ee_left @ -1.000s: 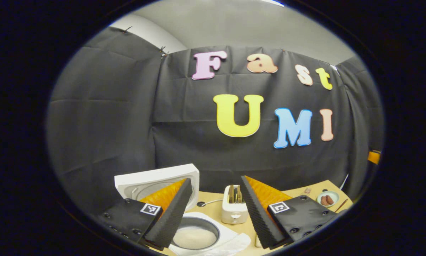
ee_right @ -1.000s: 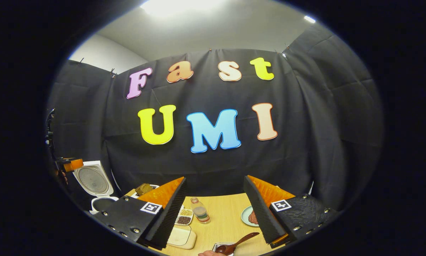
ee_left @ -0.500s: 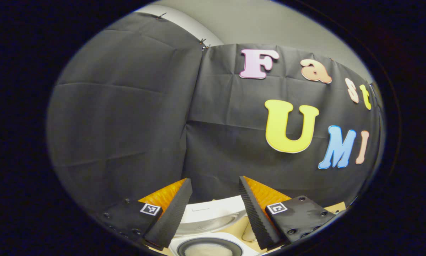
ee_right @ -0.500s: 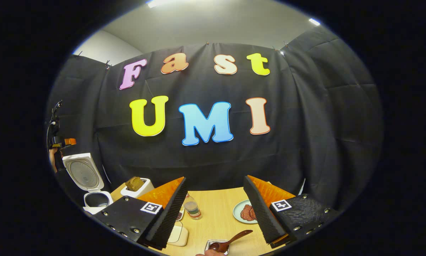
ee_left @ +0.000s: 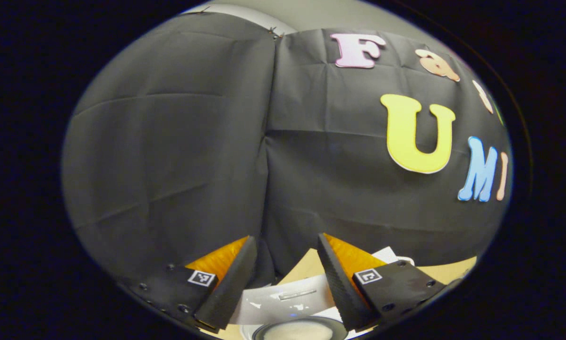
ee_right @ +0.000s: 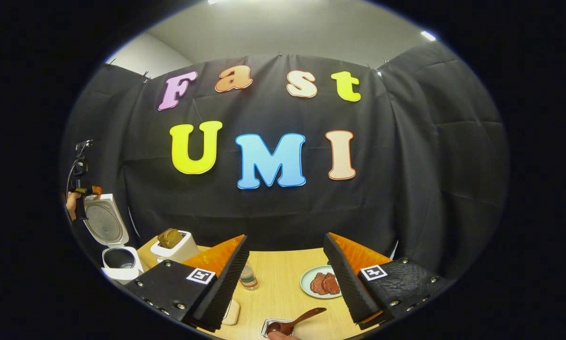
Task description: Close the left gripper, press the button to open the rice cooker; take a wooden spoon from the chopstick holder with the right hand, scoop a spoonful of rice and pour it into the rice cooker, then put the wooden spoon back into the chopstick holder.
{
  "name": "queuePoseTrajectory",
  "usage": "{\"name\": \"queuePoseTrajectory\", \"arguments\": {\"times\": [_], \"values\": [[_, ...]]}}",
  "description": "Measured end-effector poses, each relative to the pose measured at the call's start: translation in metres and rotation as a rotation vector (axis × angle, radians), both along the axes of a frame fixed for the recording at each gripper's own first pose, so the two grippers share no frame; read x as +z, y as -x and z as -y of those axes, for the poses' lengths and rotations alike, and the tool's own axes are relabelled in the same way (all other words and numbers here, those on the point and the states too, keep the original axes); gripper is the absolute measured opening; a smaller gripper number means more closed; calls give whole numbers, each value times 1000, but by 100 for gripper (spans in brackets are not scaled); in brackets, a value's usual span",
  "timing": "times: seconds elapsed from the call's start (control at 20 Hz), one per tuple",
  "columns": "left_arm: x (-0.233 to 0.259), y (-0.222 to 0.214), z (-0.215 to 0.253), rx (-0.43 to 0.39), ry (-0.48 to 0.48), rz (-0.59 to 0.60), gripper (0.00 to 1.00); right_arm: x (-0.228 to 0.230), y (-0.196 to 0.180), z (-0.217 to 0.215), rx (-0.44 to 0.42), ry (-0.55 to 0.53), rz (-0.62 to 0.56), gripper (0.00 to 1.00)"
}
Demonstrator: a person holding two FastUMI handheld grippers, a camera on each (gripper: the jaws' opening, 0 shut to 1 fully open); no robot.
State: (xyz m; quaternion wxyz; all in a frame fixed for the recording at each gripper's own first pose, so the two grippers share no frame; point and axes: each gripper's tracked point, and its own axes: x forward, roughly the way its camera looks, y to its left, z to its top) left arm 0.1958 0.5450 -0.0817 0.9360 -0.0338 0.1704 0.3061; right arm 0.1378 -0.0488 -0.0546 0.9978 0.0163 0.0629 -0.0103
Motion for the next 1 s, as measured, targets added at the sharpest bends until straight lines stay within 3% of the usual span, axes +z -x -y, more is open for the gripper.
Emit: {"name": "queuePoseTrajectory", "arguments": {"times": [0.4,1.0], "values": [[1,32,46,-24,0,9,96,27,10,-33,93,-25,112,96],[-38,93,129,-59,-27,34,92,25,36,-33,136,-18,113,96]]}}
